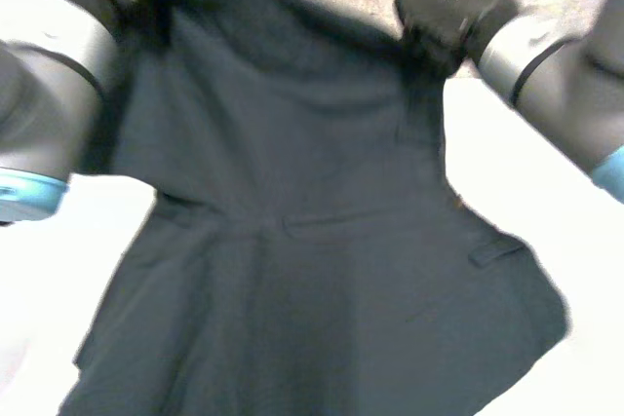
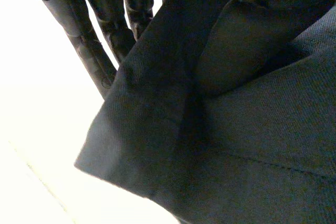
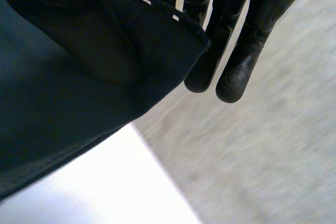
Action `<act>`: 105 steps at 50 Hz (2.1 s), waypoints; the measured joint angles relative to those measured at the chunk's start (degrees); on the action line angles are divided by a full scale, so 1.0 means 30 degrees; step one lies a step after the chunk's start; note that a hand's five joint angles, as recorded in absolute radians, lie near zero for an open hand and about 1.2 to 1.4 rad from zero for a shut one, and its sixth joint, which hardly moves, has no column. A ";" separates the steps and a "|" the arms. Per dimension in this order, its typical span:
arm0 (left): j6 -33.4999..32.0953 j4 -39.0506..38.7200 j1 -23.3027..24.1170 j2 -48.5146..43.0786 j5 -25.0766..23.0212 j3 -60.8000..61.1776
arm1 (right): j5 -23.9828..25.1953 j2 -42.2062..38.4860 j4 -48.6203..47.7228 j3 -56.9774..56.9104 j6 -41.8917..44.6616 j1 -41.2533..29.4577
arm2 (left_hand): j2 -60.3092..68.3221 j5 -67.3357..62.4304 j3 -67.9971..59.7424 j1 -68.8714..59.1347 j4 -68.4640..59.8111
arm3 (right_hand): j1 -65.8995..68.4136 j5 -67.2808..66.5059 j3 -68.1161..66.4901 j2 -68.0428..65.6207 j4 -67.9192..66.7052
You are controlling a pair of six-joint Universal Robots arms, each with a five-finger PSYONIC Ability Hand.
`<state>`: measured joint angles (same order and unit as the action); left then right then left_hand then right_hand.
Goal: Fold the shorts.
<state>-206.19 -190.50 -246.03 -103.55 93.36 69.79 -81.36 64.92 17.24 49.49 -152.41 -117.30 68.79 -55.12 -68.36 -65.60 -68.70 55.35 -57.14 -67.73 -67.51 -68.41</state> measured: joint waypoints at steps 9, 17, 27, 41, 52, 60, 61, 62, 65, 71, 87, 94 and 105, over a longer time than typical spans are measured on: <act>-0.0146 -0.0879 -0.0229 -0.8234 0.0036 -0.2352 | -0.0684 -0.4992 -0.2054 -0.0136 -0.0442 0.0005 | 0.0002 0.0000 0.0000 0.0000 0.0000 | 0.0000 -0.0002 0.0000 0.0000 0.0000; -0.0852 -0.2816 -0.0360 -1.3407 0.0010 -0.7589 | -0.2966 -0.9393 -0.6165 -0.3097 -0.0053 0.0064 | 0.0000 0.0000 0.0000 0.0000 -0.0002 | 0.0000 0.0000 -0.0002 0.0000 0.0000; -0.2754 -0.4652 -0.0274 -1.6065 0.0002 -1.2307 | -0.3677 -1.2660 -0.7533 -0.7506 0.0706 0.0213 | -1.3489 1.2485 1.3178 1.4435 1.3536 | -1.3804 1.6121 1.6474 1.6538 1.6692; -0.2785 -0.5654 0.0298 -1.1944 -0.0093 -0.5910 | -0.1659 -0.6854 -0.6896 -0.2665 -0.0030 0.0391 | -1.9105 1.7484 1.8773 1.8261 1.8970 | -1.4576 1.7737 1.8572 1.8276 1.8343; -0.1162 -0.1777 0.2425 -0.4088 0.1705 0.3379 | 0.3931 -0.2025 -0.1805 0.3789 0.0591 0.2078 | -1.7460 1.6221 1.7385 1.6234 1.7499 | -1.4576 1.7737 1.8577 1.8276 1.8343; 0.5297 0.3872 0.5620 -0.0281 0.3019 0.7782 | 0.6120 -0.0584 -0.1054 0.9838 0.3263 0.3629 | -1.4693 1.3393 1.4566 1.3497 1.4643 | -1.4507 1.7611 1.8012 1.8117 1.8270; 0.5297 0.3872 0.5620 -0.0281 0.3019 0.7782 | 0.6120 -0.0584 -0.1054 0.9838 0.3263 0.3629 | -1.4693 1.3393 1.4566 1.3497 1.4643 | -1.4507 1.7611 1.8012 1.8117 1.8270; 0.5297 0.3872 0.5620 -0.0281 0.3019 0.7782 | 0.6120 -0.0584 -0.1054 0.9838 0.3263 0.3629 | -1.4693 1.3393 1.4566 1.3497 1.4643 | -1.4507 1.7611 1.8012 1.8117 1.8270; 0.8138 0.4972 0.7167 0.0448 0.2993 1.0048 | 0.7388 -0.0019 -0.2856 1.3026 0.4482 0.4441 | -1.1892 1.0648 1.1747 1.0561 1.1805 | -1.2151 1.5131 1.5181 1.5252 1.5439; 0.8733 0.4238 0.8166 0.0310 0.2893 1.2424 | 0.8018 -0.0042 -0.4981 1.4997 0.4837 0.4759 | -1.1505 1.0254 1.1379 1.0329 1.1403 | -1.1853 1.4743 1.4751 1.4945 1.4982; 0.8230 0.1929 0.5508 -0.0090 0.4166 1.4848 | 0.7726 -0.1788 -0.7881 1.4917 0.4611 0.4707 | -1.4093 1.3039 1.3880 1.3469 1.4228 | -0.1682 0.2499 0.1633 0.1531 0.1857; 0.7157 0.0593 0.4108 -0.0051 0.4560 1.5694 | 0.7633 -0.2088 -0.7766 1.4826 0.4597 0.4677 | -1.4274 1.3039 1.3880 1.3491 1.4228 | -0.1230 0.0975 0.0032 0.0163 0.0072; 0.5220 -0.1908 0.3969 0.0118 0.4675 1.6442 | 0.7575 -0.2011 -0.7712 1.5159 0.4350 0.4563 | -1.4203 1.2980 1.3866 1.3285 1.4190 | -0.1230 0.0453 0.0032 0.0163 0.0050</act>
<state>-190.53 -196.22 -234.12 -103.19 107.39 119.11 -58.63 58.89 -5.89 94.96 -139.36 -103.61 26.18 -16.18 -26.77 -25.75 -26.13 51.66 -55.78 -67.64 -67.02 -68.25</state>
